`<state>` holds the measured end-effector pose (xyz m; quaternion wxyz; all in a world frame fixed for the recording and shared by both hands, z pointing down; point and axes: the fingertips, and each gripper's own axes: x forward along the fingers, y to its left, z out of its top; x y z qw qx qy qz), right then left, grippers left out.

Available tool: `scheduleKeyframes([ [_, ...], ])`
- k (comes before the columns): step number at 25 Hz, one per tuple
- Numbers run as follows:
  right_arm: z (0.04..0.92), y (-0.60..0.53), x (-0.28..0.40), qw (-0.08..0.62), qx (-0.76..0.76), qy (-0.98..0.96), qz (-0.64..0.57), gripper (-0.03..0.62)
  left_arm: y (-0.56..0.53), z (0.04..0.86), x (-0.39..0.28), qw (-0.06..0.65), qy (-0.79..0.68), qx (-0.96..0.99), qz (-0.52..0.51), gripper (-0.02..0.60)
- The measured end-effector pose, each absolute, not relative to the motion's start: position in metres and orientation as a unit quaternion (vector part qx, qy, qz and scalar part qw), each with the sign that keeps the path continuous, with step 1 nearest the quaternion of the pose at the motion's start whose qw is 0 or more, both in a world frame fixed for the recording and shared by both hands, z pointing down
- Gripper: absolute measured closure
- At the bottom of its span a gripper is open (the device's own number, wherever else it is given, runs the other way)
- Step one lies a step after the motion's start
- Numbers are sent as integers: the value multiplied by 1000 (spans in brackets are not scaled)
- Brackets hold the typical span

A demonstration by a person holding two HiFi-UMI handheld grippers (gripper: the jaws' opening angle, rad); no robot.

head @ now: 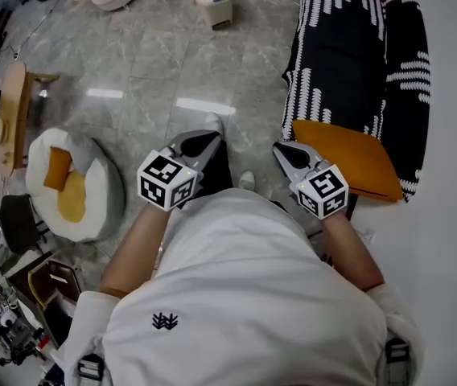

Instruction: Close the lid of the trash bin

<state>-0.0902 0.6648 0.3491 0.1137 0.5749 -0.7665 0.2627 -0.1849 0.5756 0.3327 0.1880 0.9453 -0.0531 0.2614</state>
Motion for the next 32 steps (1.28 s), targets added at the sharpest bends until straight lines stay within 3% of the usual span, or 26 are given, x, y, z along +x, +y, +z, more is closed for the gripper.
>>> scheduleKeyframes([
  [13,337,452,-15,139,601,-745,254,594,354,331,-112,191,-56,953,227,529],
  [32,351,180,42,184,534,-790,239,595,125,346,-106,230,-151,940,203,529],
])
